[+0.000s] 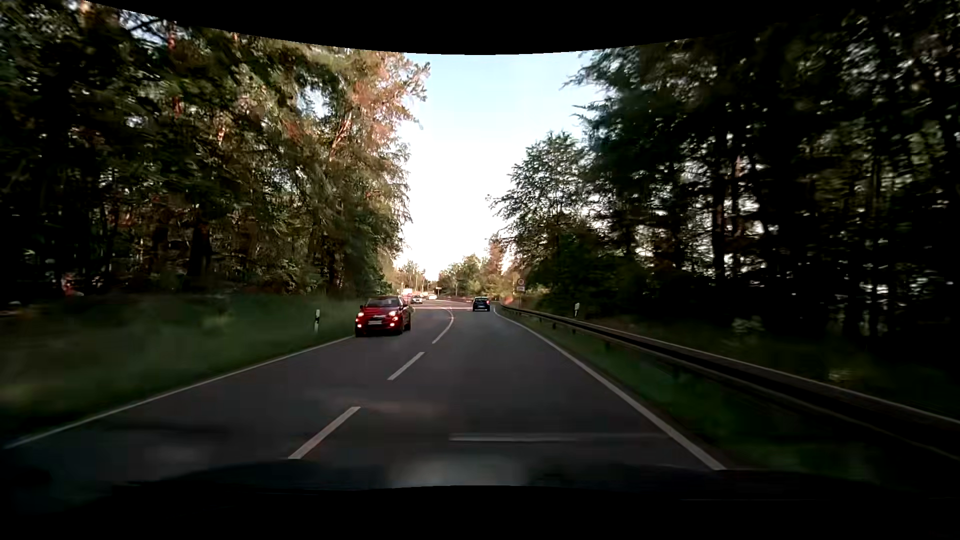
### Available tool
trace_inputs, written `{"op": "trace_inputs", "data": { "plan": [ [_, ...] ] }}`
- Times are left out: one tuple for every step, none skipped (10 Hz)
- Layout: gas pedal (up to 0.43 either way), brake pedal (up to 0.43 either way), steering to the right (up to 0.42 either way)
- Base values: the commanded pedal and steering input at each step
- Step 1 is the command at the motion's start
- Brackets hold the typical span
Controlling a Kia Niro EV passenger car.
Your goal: Follow the waypoints while adhering to traffic rules and regulations
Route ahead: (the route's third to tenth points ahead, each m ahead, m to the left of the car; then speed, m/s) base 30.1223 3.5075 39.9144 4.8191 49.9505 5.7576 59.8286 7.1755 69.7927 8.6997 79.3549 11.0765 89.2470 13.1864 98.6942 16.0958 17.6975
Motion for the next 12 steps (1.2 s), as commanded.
{"op": "trace_inputs", "data": {
  "plan": [
    [0.087, 0.000, -0.021],
    [0.087, 0.000, -0.021],
    [0.087, 0.000, -0.021],
    [0.087, 0.000, -0.021],
    [0.087, 0.000, -0.021],
    [0.087, 0.000, -0.021],
    [0.087, 0.000, -0.020],
    [0.087, 0.000, -0.020],
    [0.087, 0.000, -0.019],
    [0.087, 0.000, -0.018],
    [0.087, 0.000, -0.018],
    [0.087, 0.000, -0.017]
  ]
}}
